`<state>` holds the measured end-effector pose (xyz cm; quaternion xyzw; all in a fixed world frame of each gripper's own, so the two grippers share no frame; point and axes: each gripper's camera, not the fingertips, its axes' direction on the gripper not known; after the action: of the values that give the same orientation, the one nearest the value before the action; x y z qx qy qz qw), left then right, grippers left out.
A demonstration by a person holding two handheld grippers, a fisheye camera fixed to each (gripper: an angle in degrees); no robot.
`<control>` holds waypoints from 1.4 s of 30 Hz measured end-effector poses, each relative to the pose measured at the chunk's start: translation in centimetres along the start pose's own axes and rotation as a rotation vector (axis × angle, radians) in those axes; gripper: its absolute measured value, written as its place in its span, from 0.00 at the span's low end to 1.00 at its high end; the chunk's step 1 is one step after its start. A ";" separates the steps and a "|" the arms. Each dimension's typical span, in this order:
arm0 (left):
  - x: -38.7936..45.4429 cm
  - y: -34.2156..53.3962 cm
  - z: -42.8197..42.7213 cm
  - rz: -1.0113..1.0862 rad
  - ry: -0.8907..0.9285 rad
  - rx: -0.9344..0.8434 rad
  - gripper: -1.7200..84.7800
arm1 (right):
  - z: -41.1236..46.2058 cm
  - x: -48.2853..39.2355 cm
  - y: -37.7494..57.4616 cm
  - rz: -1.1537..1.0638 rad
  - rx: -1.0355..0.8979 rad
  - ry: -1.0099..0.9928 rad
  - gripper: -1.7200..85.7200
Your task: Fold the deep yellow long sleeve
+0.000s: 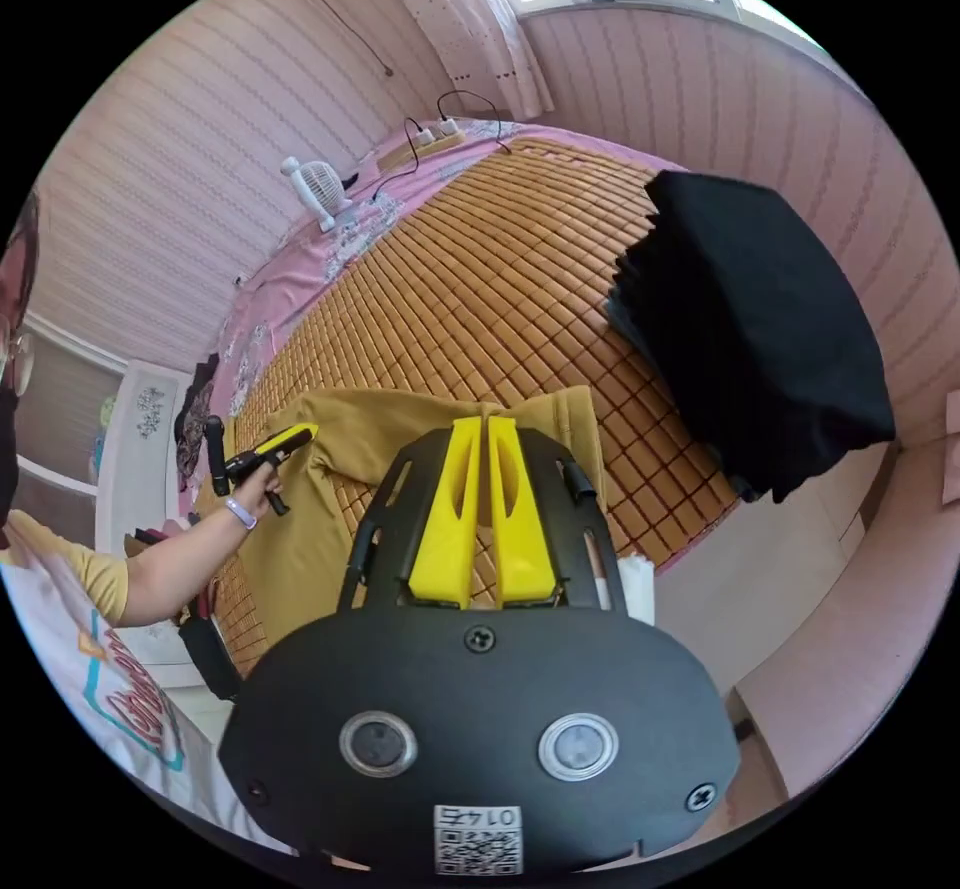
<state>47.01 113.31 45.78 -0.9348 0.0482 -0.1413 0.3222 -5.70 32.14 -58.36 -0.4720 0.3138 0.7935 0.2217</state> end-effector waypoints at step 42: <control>-6.0 8.2 -2.8 -0.100 0.089 0.011 0.01 | 24.6 2.5 2.3 -0.174 -0.109 0.474 0.04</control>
<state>40.45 106.34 41.44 -0.9270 0.0147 -0.1989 0.3175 -23.33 48.06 -51.15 -0.6812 0.2720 0.6544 0.1838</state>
